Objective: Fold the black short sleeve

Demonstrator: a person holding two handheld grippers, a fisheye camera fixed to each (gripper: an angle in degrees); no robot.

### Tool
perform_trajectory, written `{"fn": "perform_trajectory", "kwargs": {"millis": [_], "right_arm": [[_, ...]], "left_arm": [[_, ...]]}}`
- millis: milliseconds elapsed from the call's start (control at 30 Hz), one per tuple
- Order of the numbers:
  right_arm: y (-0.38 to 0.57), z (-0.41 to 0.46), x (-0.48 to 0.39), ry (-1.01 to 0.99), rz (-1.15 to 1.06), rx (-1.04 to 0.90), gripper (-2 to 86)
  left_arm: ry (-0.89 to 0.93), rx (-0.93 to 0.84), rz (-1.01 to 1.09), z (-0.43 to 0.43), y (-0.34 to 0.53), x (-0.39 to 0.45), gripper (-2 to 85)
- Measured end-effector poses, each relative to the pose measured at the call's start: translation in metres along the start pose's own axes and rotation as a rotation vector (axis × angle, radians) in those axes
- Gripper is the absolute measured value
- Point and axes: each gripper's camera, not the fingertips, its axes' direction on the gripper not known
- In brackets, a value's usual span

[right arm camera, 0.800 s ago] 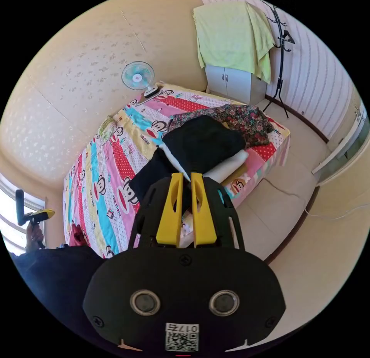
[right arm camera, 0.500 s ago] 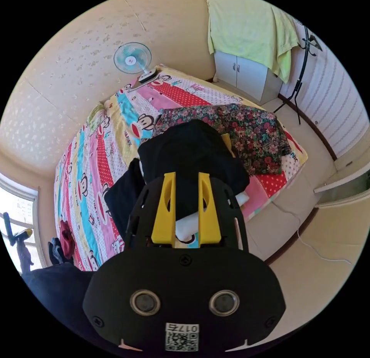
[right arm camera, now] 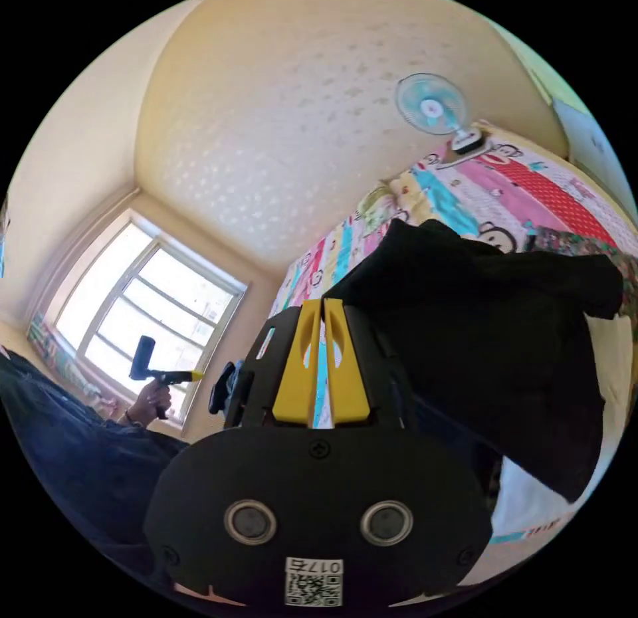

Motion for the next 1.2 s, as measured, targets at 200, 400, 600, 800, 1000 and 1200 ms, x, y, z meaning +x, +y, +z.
{"fn": "perform_trajectory", "kwargs": {"millis": [200,400,600,800,1000,1200], "right_arm": [[0.016,0.105,-0.093,-0.434,-0.251,-0.396,1.0],[0.101,0.201,-0.119,-0.290,-0.490,-1.023,1.2],[0.036,0.244,-0.060,-0.128,-0.240,-0.896,5.5],[0.012,0.344,-0.003,0.171,-0.119,-0.984,9.2],[0.096,0.386,0.029,0.365,-0.381,-1.484,3.1],[0.075,0.289,0.009,0.338,-0.200,-1.497,1.0]], "left_arm": [[0.033,0.046,-0.110,-0.024,0.002,-0.040,4.3],[0.056,0.009,-0.267,-0.029,0.011,-0.097,4.7],[0.014,-0.140,-0.377,-0.009,0.010,-0.149,6.5],[0.024,-0.187,-0.498,0.010,0.003,-0.208,7.0],[-0.052,-0.250,-0.610,0.013,-0.014,-0.291,7.4],[0.057,-0.220,-0.696,0.017,-0.026,-0.363,7.4]]}}
